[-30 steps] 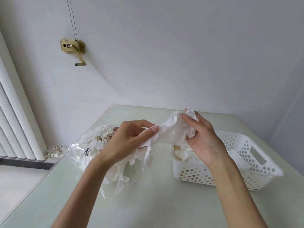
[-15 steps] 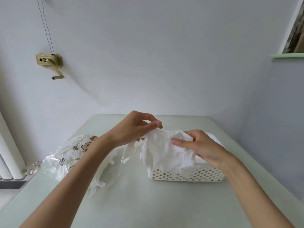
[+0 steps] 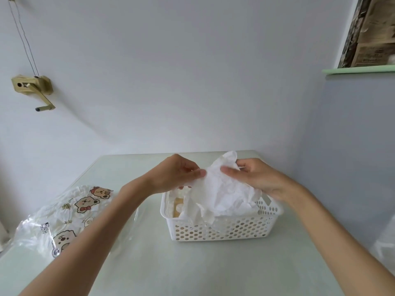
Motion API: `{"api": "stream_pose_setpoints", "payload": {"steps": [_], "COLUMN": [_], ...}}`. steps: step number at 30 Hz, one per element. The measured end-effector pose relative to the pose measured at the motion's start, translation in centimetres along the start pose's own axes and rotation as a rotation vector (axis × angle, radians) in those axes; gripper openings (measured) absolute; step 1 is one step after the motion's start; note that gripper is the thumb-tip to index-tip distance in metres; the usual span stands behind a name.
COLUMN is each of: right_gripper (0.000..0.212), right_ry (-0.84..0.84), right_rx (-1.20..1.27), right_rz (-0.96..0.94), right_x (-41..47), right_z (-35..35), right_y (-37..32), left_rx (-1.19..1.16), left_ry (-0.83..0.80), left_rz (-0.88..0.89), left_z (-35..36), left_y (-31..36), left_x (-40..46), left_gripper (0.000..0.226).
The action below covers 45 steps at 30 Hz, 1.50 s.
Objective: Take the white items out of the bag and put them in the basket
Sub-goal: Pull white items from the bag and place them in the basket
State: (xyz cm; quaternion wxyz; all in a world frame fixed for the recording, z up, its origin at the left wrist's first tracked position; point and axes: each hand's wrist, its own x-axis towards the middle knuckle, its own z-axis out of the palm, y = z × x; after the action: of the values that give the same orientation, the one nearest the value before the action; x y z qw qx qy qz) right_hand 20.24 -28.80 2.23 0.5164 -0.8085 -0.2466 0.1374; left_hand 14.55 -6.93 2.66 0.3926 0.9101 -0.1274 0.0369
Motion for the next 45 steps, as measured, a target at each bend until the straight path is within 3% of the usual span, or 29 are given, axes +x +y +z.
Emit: {"api": "stream_pose_setpoints", "payload": {"steps": [2, 4, 8, 10, 13, 15, 16, 18, 21, 23, 31, 36, 38, 40, 43, 45], "right_gripper": [0.043, 0.039, 0.039, 0.032, 0.011, 0.009, 0.010, 0.009, 0.009, 0.007, 0.027, 0.013, 0.009, 0.006, 0.003, 0.005], "right_ry": [-0.100, -0.038, 0.057, 0.090, 0.082, 0.047, 0.037, 0.031, 0.037, 0.062, 0.096, 0.159, 0.236, 0.381, 0.607, 0.683], "right_rx": [-0.121, -0.180, 0.015, 0.109, 0.076, -0.051, -0.116, -0.212, -0.263, -0.264, -0.236, -0.004, 0.086, 0.143, 0.094, 0.073], "right_rz": [0.115, 0.177, 0.133, 0.048, -0.076, -0.142, -0.167, -0.223, -0.280, -0.274, -0.041, -0.028, -0.065, -0.130, -0.288, -0.345], "right_x": [0.1, 0.4, 0.9, 1.2, 1.4, 1.4, 1.4, 1.4, 1.2, 1.0, 1.7, 2.8, 3.5, 4.3, 4.9, 5.0], "right_z": [-1.8, -3.3, -5.1, -4.9, -3.5, -2.4, -1.9, -1.3, -1.3, -1.9, -4.7, -3.2, -1.3, 1.2, 5.2, 7.2], "right_y": [0.3, 0.3, -0.2, -0.7, -1.5, -2.3, -2.8, -3.6, -4.3, -4.3, -3.9, -3.2, -3.1, -3.2, -3.8, -3.8], "left_rx": [0.010, 0.000, -0.015, 0.052, 0.177, 0.024, -0.064, -0.134, -0.058, -0.044, -0.093, -0.225, -0.285, -0.316, -0.340, -0.294], "left_ry": [0.031, 0.051, 0.082, 0.018, -0.099, -0.040, -0.029, -0.068, -0.142, -0.126, -0.054, -0.031, 0.079, 0.297, 0.659, 0.792], "left_rz": [-0.016, -0.027, -0.062, -0.095, -0.115, -0.046, -0.005, 0.009, 0.033, 0.044, 0.043, -0.004, -0.025, -0.025, -0.052, -0.073], "left_z": [-0.1, -0.1, 0.5, 0.4, -0.4, -0.9, -0.9, -0.7, 0.0, 0.0, -0.7, -0.5, -0.3, 0.0, 0.0, 0.0], "left_y": [-1.1, -2.0, -2.9, -3.2, -2.9, -1.3, -0.3, 1.0, 2.0, 1.9, 0.1, -1.1, -1.2, -1.3, -1.2, -1.1], "left_x": [0.2, 0.2, 0.6, 0.8, 1.0, 1.3, 1.6, 2.6, 3.6, 3.7, 2.8, 2.5, 2.3, 2.1, 1.8, 2.2], "left_gripper": [0.032, 0.027, 0.018, 0.021, 0.070, 0.101, 0.106, 0.095, 0.046, 0.033, 0.022, 0.030, 0.029, 0.028, 0.025, 0.027]}}
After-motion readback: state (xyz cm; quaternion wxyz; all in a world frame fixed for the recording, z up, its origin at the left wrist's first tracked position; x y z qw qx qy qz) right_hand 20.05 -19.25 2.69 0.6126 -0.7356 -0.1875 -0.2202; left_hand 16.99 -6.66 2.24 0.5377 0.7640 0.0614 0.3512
